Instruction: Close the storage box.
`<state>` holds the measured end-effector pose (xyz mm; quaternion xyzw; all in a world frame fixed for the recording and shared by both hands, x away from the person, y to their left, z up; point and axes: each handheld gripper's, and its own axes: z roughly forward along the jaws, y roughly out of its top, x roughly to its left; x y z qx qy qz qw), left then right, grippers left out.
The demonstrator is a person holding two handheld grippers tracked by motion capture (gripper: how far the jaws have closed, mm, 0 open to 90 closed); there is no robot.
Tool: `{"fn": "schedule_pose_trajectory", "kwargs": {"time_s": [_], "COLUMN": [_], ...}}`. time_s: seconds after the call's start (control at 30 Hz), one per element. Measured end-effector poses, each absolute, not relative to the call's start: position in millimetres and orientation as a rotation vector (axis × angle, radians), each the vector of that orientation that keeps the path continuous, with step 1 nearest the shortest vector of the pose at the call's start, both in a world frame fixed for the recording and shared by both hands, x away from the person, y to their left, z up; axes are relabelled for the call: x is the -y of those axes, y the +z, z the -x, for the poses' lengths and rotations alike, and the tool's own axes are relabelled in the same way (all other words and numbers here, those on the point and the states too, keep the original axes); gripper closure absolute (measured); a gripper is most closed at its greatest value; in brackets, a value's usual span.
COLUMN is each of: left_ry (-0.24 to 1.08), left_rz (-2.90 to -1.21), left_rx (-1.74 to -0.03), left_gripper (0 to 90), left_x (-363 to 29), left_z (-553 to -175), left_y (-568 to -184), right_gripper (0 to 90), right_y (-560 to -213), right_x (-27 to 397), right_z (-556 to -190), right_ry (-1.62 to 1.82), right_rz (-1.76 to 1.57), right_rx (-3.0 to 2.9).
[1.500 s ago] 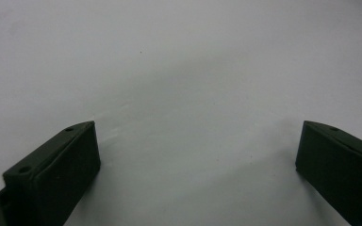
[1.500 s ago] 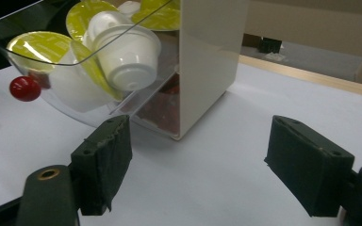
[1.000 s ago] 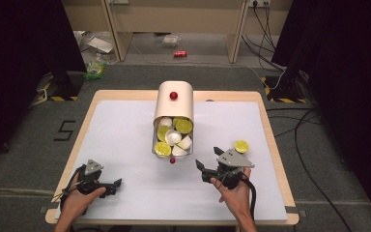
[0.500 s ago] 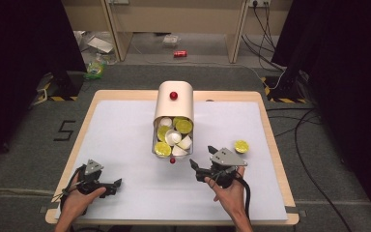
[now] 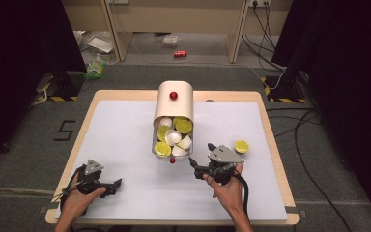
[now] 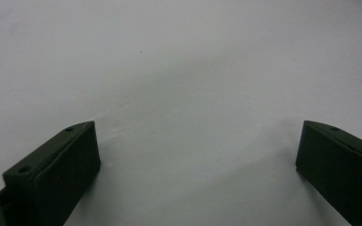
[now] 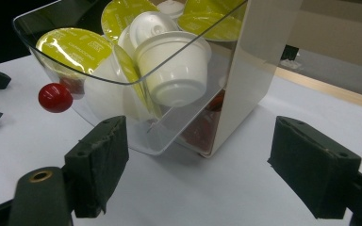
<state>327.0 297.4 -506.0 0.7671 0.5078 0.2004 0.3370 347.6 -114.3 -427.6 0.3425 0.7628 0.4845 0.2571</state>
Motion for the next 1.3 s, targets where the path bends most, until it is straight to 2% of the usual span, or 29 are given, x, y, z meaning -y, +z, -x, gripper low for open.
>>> {"fn": "schedule_pose_trajectory", "kwargs": {"time_s": [1.3], "left_ry": [0.523], "left_rz": [-1.999], "left_rx": [-1.324], "left_gripper": [0.0], "left_x": [-297], "left_z": [-327], "left_y": [-506], "right_gripper": [14.8], "right_y": [-429], "right_x": [108], "right_z": [-377], "right_ry": [1.362], "right_rz": [-1.015], "right_rx": [-1.973]}}
